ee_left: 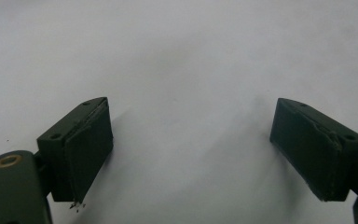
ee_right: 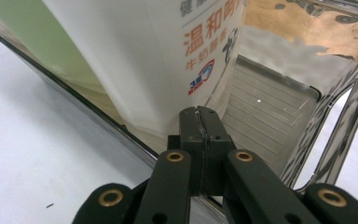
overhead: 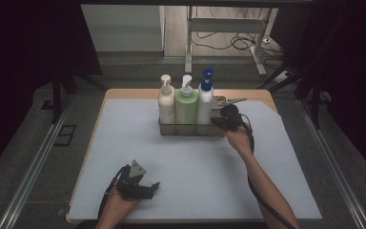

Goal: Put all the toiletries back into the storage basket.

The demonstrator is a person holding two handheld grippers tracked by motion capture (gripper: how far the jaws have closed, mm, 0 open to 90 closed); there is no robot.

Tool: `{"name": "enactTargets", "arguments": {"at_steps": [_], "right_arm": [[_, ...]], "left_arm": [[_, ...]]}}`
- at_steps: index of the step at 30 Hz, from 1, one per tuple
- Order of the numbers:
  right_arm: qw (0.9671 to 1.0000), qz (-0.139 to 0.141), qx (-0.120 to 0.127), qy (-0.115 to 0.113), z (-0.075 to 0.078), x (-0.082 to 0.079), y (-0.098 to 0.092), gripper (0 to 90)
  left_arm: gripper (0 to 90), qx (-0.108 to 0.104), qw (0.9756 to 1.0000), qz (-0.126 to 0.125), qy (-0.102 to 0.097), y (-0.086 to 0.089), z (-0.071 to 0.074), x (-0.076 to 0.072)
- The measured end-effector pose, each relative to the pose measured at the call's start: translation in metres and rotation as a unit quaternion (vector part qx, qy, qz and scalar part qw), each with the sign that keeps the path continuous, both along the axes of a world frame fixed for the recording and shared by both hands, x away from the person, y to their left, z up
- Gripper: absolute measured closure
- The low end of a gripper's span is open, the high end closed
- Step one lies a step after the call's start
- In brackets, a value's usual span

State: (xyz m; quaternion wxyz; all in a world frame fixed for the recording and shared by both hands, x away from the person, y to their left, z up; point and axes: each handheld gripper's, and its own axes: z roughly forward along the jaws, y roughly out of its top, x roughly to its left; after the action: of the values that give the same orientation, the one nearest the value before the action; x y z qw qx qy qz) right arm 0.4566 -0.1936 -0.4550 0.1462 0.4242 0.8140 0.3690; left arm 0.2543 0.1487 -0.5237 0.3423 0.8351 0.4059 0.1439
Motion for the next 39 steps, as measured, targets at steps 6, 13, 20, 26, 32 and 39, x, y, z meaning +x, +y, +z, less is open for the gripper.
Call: {"name": "enactTargets", "arguments": {"at_steps": [6, 13, 20, 26, 32, 39], "right_arm": [[1.0, -0.005, 0.001, -0.004, 0.002, -0.002, -0.002, 85.8], [0.9999, 0.002, 0.005, -0.012, 0.008, -0.007, -0.003, 83.0], [0.9998, 0.006, 0.005, -0.016, 0.012, -0.012, -0.005, 79.4], [0.9998, 0.004, 0.005, -0.02, 0.015, -0.015, -0.009, 74.5], [0.9997, 0.009, 0.003, -0.024, 0.017, -0.019, -0.011, 66.5], [0.9995, 0.013, -0.002, -0.027, 0.018, -0.024, -0.01, 53.7]], "left_arm": [[12.8, 0.0, 1.0, 0.0, 0.0, 0.0, 0.0, 0.0], [12.8, 0.002, 1.0, 0.0, 0.0, 0.0, 0.0, 0.0], [12.8, 0.002, 1.0, 0.0, 0.0, 0.0, 0.0, 0.0], [12.7, 0.002, 1.0, -0.001, -0.001, 0.0, 0.0, 0.0], [12.7, 0.001, 1.0, 0.0, -0.001, 0.0, 0.0, 0.0], [12.7, 0.0, 1.0, 0.0, -0.001, 0.0, 0.0, 0.0]]}}
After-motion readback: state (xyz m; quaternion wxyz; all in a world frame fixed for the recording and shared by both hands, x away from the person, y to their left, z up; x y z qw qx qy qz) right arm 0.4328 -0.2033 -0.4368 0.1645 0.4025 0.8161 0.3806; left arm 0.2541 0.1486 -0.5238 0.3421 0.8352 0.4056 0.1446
